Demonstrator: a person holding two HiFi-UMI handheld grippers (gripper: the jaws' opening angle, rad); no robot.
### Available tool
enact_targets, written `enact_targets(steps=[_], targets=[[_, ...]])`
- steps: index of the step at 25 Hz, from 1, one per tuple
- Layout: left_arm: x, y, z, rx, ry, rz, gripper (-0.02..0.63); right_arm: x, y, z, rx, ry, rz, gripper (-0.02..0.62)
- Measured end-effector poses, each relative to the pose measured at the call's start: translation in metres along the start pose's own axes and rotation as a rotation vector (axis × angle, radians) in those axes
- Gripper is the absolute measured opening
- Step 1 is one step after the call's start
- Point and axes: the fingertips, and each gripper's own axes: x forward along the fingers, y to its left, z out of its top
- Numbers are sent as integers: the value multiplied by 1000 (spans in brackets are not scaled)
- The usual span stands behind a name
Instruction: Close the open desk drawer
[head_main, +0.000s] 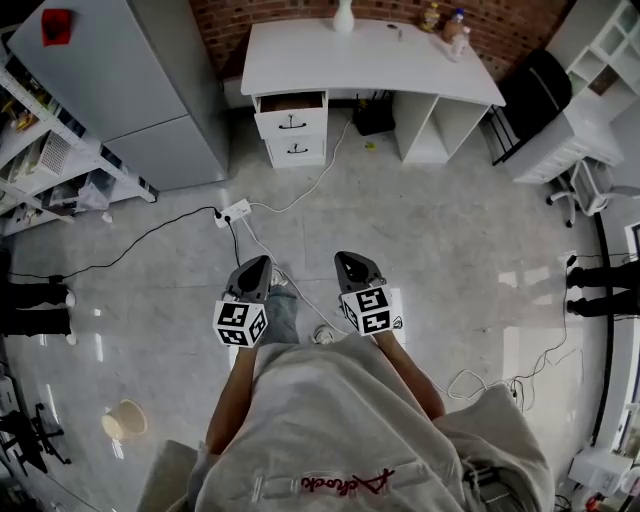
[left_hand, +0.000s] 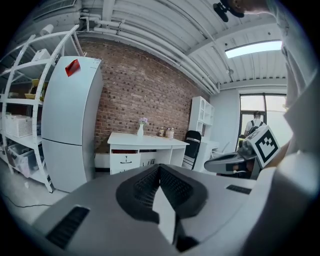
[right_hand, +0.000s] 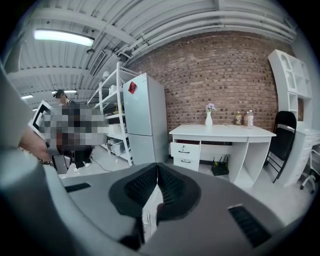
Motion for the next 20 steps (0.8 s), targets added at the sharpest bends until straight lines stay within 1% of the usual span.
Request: enact_targets(steps=[5,8,15,20], targets=[[21,17,2,-18,0,-2,12,24,-10,2,1,22,2,17],[37,35,2,-26,4,-2,12,47,-14,7,-12,31,6,17],[82,96,17,-50,20,-9,12,119,-22,33,-10,57,11,17],[119,147,42,-64,16,-25,12,175,-26,64,-13,77,8,17]])
